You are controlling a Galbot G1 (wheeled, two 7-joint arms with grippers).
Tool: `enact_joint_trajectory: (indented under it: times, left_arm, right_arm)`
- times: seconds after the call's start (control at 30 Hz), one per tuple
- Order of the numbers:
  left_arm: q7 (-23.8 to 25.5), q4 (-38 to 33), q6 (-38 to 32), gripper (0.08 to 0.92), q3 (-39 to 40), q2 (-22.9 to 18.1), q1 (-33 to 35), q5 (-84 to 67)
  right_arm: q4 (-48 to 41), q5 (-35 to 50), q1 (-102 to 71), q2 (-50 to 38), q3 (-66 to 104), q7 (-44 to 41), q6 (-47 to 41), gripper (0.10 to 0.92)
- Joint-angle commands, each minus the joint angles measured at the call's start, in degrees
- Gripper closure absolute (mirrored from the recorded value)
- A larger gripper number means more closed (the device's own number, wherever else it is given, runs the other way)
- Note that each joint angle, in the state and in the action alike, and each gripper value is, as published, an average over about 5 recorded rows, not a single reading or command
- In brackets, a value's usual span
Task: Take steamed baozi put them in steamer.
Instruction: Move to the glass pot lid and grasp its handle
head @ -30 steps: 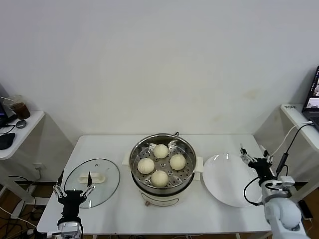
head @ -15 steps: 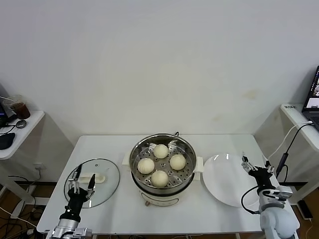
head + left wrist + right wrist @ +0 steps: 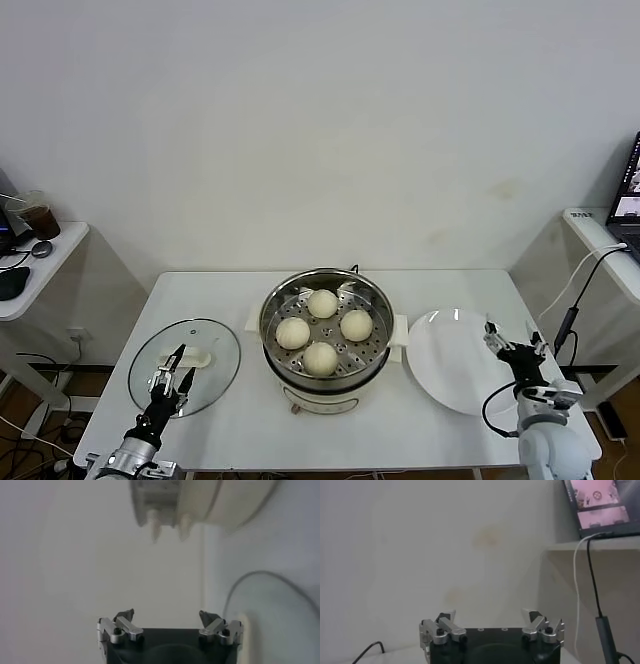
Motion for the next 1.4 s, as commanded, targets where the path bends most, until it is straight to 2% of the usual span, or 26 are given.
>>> enact_joint_trajectory:
  times: [0.03,0.2,0.4,1.07,1.4]
  left_arm:
    - [0.50,3.92,9.92,0.177,1.20,-0.67,-2.95,2.49]
    - [1.39,4.12,13.72,0.177,1.20,-1.10,-4.03,2.11]
    - [1.92,5.26,15.10,0.177,1.67,-2.01,-5.22,2.92]
    - [4.14,8.97,15.04,0.177,2.91,-0.85,-9.72,4.37]
    - [3.31,11.55,14.44,0.177,3.51,-0.68,-12.56,4.49]
  right_arm:
    - [-0.49,-0.36,-0.18,0.43,-0.13,0.26,-0.02,0.203]
    - [-0.97,-0.73,0.14,0.56,-0.53,0.26,-0.03,0.203]
    - [-1.72,-1.52,0.38,1.15,-1.47,0.20,0.11,0.203]
    - [-3.56,-2.88,0.50,1.29,-2.11,0.13,0.57,0.203]
    - [-4.13,-3.37,0.53,1.66,-2.16,0.12,0.79,0.203]
